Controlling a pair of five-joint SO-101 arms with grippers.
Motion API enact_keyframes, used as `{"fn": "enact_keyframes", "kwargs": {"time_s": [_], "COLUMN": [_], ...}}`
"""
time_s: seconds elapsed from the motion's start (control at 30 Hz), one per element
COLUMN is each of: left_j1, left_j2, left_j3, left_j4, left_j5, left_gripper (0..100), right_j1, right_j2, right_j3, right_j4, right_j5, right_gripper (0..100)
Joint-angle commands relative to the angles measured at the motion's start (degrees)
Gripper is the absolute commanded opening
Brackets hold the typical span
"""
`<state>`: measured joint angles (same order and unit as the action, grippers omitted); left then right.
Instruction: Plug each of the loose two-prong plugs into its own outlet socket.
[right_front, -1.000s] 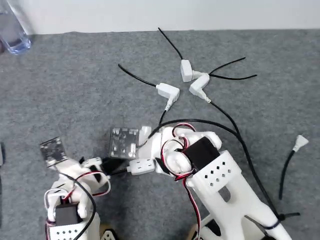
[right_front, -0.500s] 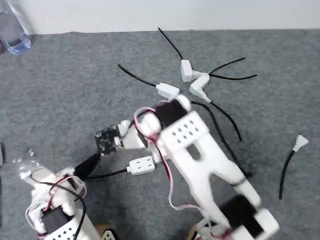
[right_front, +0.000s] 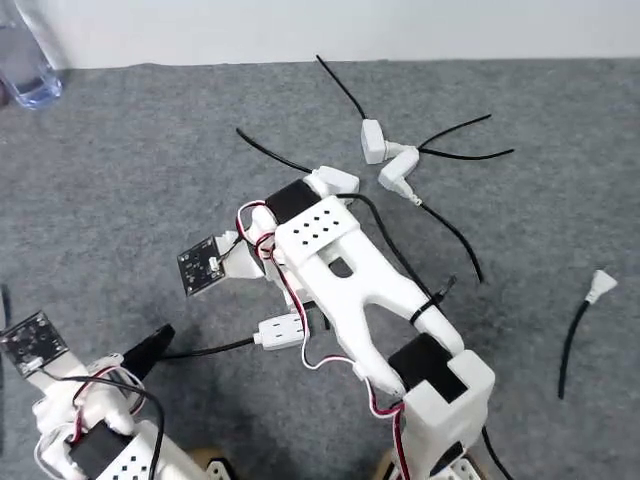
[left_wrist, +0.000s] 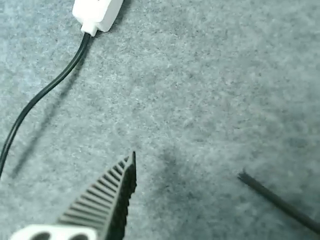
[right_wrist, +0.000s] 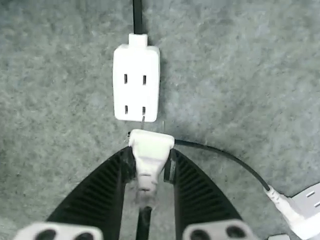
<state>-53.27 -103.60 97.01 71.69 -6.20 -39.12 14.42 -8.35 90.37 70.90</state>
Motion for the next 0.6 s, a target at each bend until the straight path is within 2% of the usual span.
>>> {"fn": "enact_keyframes", "kwargs": {"time_s": [0.0, 0.37, 0.57], "left_j1": [-0.35, -0.35, -0.35], "left_j2": [-0.53, -0.53, -0.53], "left_j3": [-0.57, -0.57, -0.57], "left_j4": [0.53, 0.53, 0.53], "left_j5": [-2.90, -3.25, -3.25], "left_gripper": [65, 65, 65], "right_j1": [0.22, 0.13, -0.31], "right_j2": [-1.01, -2.59, -6.55], "right_j3": [1.05, 7.21, 14.42], "right_j4": [-2.15, -2.86, -9.54], "right_j5": [0.70, 0.35, 0.35], "right_gripper": [0.9, 0.9, 0.9]}}
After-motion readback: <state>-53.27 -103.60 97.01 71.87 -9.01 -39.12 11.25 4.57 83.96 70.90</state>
